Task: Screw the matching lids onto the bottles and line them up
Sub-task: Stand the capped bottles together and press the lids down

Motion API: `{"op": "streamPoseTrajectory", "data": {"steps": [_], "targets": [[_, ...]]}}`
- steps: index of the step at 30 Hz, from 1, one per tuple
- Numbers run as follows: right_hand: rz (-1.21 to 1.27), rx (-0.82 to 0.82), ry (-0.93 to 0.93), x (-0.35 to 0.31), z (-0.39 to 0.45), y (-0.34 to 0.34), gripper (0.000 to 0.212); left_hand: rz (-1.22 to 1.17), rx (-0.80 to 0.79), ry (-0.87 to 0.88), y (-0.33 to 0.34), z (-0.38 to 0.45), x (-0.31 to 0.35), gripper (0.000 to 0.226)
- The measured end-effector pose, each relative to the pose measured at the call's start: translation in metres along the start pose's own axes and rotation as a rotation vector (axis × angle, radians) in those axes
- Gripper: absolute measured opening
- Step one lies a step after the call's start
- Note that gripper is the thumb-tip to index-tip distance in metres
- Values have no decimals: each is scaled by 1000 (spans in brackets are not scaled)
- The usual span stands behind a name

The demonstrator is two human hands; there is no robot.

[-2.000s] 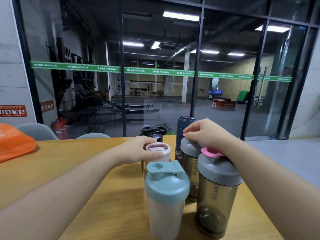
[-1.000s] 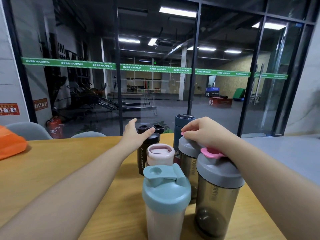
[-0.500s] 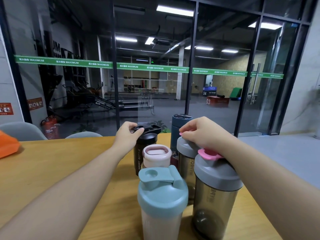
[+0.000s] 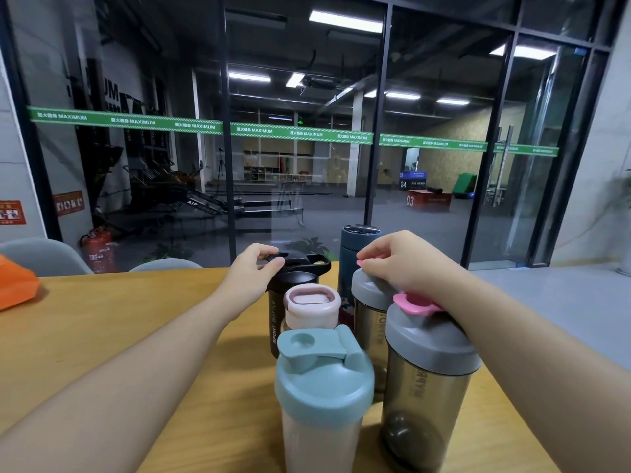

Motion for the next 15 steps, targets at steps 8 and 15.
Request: {"op": "streamPoseTrajectory", "data": {"steps": [8, 15], "targets": [[-2, 1, 8, -1, -1, 0, 22, -54, -23, 4, 1, -11, 2, 22], [18, 6, 21, 1, 1, 1, 19, -58, -33, 4, 3, -17, 5, 25]]}}
Point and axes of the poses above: each hand's wrist, its own z-axis towards the middle knuckle, its own y-axis out of the palm, x = y × z, the point moved 3 cm from there along z, towards the middle knuckle, and after that the axes turned 7 degrees about z, right-handed, at the moved point
